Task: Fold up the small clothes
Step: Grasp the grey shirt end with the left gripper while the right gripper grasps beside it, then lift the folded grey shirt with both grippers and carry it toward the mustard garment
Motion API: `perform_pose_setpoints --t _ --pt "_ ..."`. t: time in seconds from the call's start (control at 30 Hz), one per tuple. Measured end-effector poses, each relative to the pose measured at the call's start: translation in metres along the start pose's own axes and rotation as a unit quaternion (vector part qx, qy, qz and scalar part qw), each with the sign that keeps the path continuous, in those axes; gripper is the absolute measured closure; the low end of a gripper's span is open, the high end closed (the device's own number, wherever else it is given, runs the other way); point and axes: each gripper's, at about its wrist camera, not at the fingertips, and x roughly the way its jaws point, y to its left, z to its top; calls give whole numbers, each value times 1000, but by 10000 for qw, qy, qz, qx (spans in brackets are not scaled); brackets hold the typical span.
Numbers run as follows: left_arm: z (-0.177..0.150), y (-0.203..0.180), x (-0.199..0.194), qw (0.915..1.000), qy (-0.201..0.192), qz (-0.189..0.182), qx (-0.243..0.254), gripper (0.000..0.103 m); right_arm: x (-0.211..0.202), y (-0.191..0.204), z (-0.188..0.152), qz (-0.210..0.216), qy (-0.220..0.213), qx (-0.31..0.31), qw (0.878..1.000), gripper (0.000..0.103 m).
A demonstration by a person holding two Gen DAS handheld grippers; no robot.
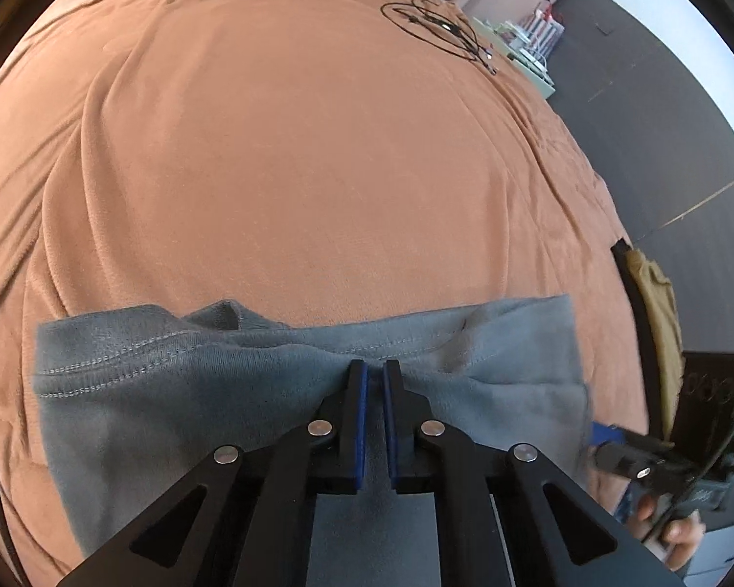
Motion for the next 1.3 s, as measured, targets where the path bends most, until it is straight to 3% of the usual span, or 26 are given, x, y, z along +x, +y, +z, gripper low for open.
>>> perform_pose_setpoints --t 0.27,0.3,0.4,0.43,0.77,1.13,1.27,1.3 --pt "-4 26 -56 9996 -241 126 -105 92 13 -12 11 269 303 85 9991 46" --pt "-6 33 -62 9995 -237 165 -149 89 15 -13 14 308 328 88 9989 46" --pt "-16 58 -79 9983 -332 259 -391 62 22 -18 22 350 394 85 9986 46" --pt "-19 65 -83 9977 -395 286 -467 59 22 -19 22 364 398 75 9985 46" --pt "-42 113 -77 9943 -259 8 -1029 59 36 -19 35 516 370 93 9979 46" --pt "-19 116 -51 9950 -326 -147 -930 64 60 -24 46 794 352 -7 9962 47" --pt "-14 114 -45 9952 -372 -158 -892 74 70 -18 49 663 299 -76 9973 60" --pt "-14 113 -46 9952 -380 -159 -888 78 72 -16 49 617 295 -91 9976 68"
